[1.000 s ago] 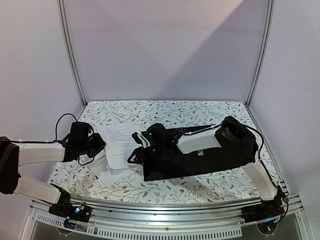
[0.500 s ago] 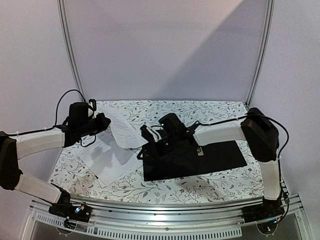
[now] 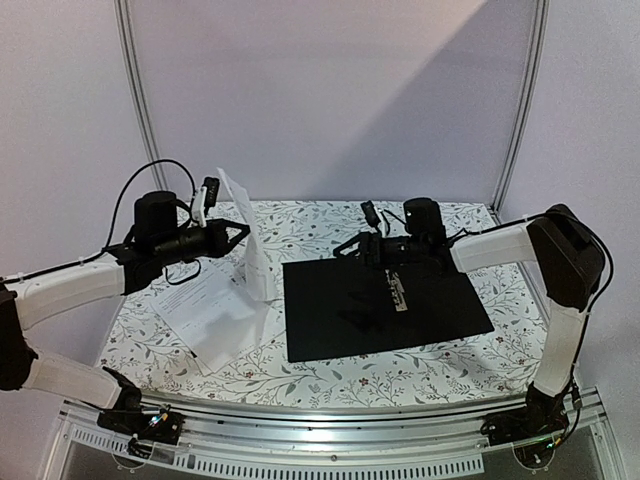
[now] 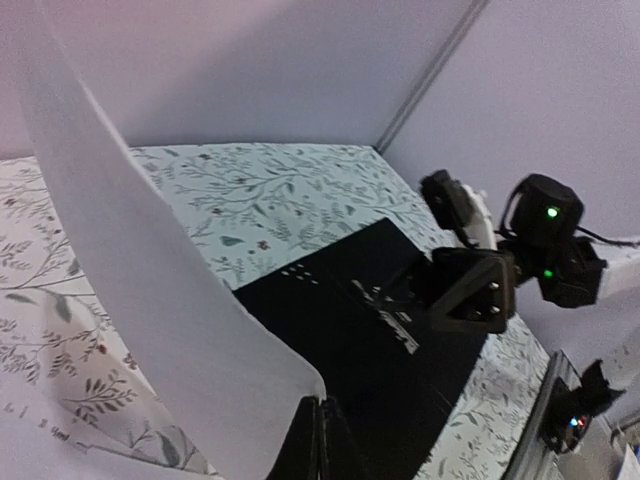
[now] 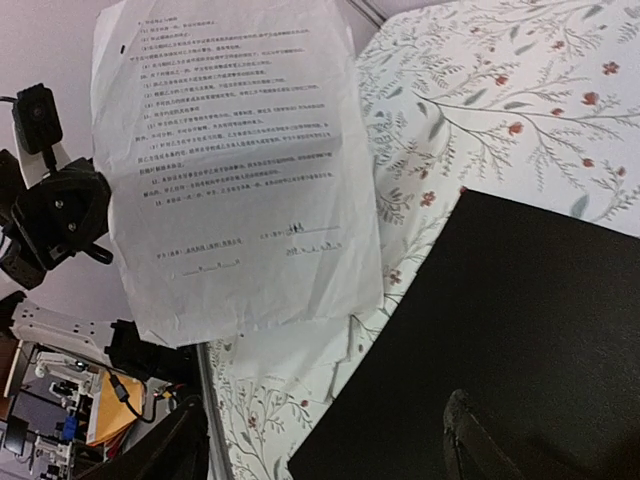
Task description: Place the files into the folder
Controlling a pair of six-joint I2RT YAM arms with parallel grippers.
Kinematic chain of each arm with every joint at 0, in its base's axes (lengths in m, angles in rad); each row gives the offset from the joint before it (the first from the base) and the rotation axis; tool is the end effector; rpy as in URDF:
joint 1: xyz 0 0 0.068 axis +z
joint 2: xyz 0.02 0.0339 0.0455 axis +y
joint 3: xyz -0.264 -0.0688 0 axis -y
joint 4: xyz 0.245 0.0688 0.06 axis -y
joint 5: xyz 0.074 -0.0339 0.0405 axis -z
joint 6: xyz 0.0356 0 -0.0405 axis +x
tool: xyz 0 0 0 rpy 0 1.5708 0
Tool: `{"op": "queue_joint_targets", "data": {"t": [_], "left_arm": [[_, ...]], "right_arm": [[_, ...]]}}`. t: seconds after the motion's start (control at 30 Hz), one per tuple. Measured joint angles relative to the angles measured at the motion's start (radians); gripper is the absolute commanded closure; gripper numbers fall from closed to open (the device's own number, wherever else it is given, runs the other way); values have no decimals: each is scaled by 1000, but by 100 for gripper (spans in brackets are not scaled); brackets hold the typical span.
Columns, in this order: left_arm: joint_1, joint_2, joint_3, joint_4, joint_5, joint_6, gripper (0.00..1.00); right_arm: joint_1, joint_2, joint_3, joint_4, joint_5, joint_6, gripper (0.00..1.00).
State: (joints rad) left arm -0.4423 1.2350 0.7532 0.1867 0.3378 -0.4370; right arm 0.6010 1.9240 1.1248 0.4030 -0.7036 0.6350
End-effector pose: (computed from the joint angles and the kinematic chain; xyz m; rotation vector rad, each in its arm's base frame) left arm 0.2488 -0.1309 0.2711 0.2500 1.9369 -0.9102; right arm 0.3321 0.2556 0.1884 -0.4817 2.1277 1.4513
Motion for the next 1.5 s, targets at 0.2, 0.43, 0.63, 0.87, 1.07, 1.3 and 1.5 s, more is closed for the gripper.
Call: {"op": "queue_joint_targets", "data": {"t": [0.2,0.43,0.63,0.87,1.07,1.3,1.5], "left_arm": [[-101,1,108,-18,145,46,100],[-138,1,154,-42,241,66,100],[-138,0,154,-52,258,66,100],[-138,3,153,-87,212,70,100],[-138,33,142,-88,182,72,100],[-138,89,130,-111,92,99,50],[-137,151,131,-212,-101,129,33]], "right_arm": [[18,50,-25,266,-60,109,17],[18,169,-41,571,-79,272,17],[18,217,-54,812,-85,385,34],[13,223,-140,909,-89,483,76],[-8,190,-228,909,-80,494,100],[-22,166,-229,903,-72,481,100],[-46,6,-232,537,-31,285,100]]}}
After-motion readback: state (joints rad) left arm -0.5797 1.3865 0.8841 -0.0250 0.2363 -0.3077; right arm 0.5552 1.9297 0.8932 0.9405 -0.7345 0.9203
